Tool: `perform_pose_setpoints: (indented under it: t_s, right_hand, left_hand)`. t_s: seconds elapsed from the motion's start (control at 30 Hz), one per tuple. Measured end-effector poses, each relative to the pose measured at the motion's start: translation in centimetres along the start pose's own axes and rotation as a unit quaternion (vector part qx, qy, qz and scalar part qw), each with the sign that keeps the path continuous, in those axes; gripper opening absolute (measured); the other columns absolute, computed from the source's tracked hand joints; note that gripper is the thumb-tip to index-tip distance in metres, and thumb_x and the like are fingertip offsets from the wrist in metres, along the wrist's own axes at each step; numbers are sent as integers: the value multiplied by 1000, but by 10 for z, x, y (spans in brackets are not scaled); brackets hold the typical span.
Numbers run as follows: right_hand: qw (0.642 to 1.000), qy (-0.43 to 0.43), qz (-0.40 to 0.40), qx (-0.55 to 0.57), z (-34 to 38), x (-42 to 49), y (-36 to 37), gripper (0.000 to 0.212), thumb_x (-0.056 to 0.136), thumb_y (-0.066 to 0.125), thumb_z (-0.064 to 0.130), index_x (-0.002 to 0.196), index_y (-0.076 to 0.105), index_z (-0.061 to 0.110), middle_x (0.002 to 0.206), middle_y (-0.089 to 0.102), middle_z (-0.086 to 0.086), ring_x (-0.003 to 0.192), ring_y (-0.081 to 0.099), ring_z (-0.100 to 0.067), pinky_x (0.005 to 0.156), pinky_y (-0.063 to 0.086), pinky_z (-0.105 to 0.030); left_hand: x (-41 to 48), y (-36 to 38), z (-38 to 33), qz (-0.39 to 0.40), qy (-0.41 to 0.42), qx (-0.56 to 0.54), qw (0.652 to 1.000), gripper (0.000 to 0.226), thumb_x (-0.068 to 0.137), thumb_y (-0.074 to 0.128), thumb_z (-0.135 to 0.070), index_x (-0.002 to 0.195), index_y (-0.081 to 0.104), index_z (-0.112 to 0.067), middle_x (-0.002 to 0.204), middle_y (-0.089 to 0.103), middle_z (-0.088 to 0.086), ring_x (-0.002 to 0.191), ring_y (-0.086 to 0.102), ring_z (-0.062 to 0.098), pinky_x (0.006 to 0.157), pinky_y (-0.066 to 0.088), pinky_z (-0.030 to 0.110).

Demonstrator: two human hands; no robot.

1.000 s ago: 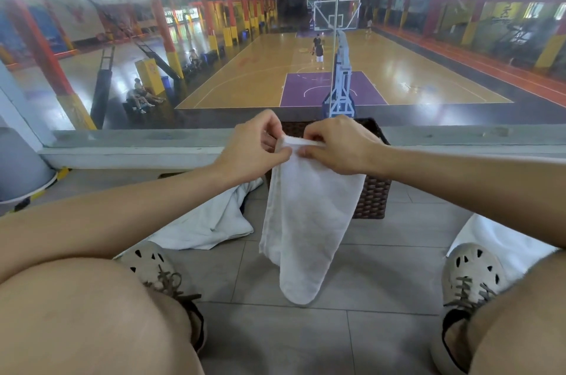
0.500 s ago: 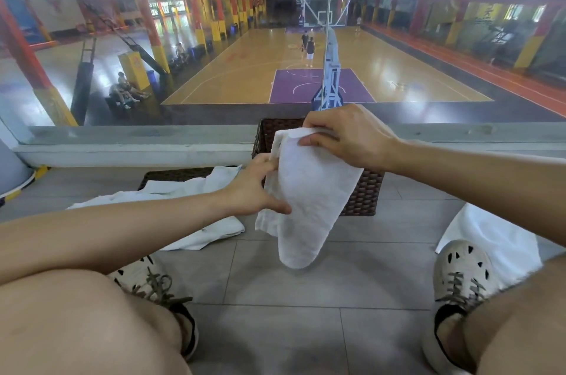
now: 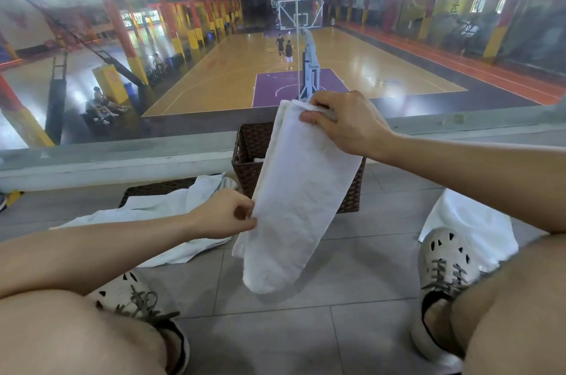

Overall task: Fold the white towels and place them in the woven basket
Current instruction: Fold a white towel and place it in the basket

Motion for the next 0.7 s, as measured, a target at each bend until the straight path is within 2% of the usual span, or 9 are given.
perform_pose_setpoints:
  t_s: [0.03, 0.1, 0.2, 0.27, 0.3, 0.37, 0.47, 0.6, 0.7]
  right_hand:
    - [1000, 21, -13, 0, -6, -1, -3, 26, 107, 58, 48, 94, 61, 26, 73, 59, 10, 68, 53, -8, 60, 34, -26]
    - [997, 62, -33, 11, -20, -3, -8, 26, 107, 55, 49, 91, 56, 29, 72, 55, 13, 74, 53, -18, 65, 35, -33]
    - [995, 91, -46, 17, -33, -8, -13, 29, 108, 52, 52, 97, 57, 25, 75, 56, 12, 82, 55, -23, 70, 35, -35]
    - [994, 92, -51, 19, -35, -10, -15, 31, 108, 52, 51, 97, 56, 22, 74, 56, 11, 78, 54, -21, 65, 36, -35]
    - [995, 86, -51, 16, -33, -10, -16, 30, 108, 52, 51, 97, 55, 23, 73, 56, 11, 76, 54, -20, 64, 37, -35]
    - [997, 61, -42, -8, -29, -9, -15, 28, 108, 52, 52, 100, 58, 26, 76, 59, 8, 79, 56, -23, 68, 38, -35]
    - [999, -8, 3, -36, -20, -5, -6, 28, 107, 55, 51, 100, 62, 24, 82, 66, 2, 78, 61, -24, 70, 46, -37]
    - [987, -107, 81, -86, -6, -5, 16, 27, 107, 55, 49, 97, 61, 25, 83, 64, 8, 71, 54, -16, 66, 38, -33]
    - [978, -147, 100, -111, 2, -6, 27, 26, 107, 54, 49, 99, 61, 26, 86, 66, 8, 74, 54, -17, 66, 45, -37]
  left_hand:
    - [-3, -3, 4, -18, -14, -22, 1000, 36, 90, 63, -43, 65, 57, -17, 68, 62, -2, 60, 52, 9, 61, 42, 29]
    - [-9, -11, 6, -60, -32, -50, 996, 39, 92, 54, -43, 68, 57, -12, 67, 63, 5, 58, 49, 10, 58, 38, 28]
    - [-19, -19, -2, -109, -38, -73, 991, 28, 102, 66, -26, 76, 66, -17, 70, 72, -1, 57, 60, 8, 57, 41, 17]
    - [-23, -16, -6, -99, -40, -129, 986, 16, 97, 77, -21, 87, 66, -17, 75, 77, -3, 61, 71, 10, 61, 48, 13]
    - [-24, -12, -7, -80, -44, -164, 982, 19, 93, 82, -17, 93, 64, -15, 80, 79, -3, 66, 76, 15, 64, 54, 17]
    - [-23, -2, -5, -42, -50, -189, 980, 31, 88, 87, -16, 104, 60, -18, 92, 81, -5, 76, 78, 18, 74, 63, 30]
    - [-14, 11, -2, -14, -59, -166, 984, 49, 80, 95, -31, 116, 61, -30, 102, 79, -9, 86, 77, 11, 88, 64, 40]
    - [3, 17, -8, -14, -79, -193, 978, 85, 66, 102, -46, 136, 56, -33, 122, 71, -13, 109, 69, 1, 95, 59, 27]
    - [18, 17, -22, -26, -62, -206, 976, 104, 57, 105, -50, 144, 50, -39, 138, 61, -17, 131, 55, -6, 104, 46, 19]
Point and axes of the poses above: each hand's wrist, its own x-axis towards the middle knuckle, its own y-axis out of the palm, z = x × y, the point moved 5 cm from there along x, towards the middle knuckle
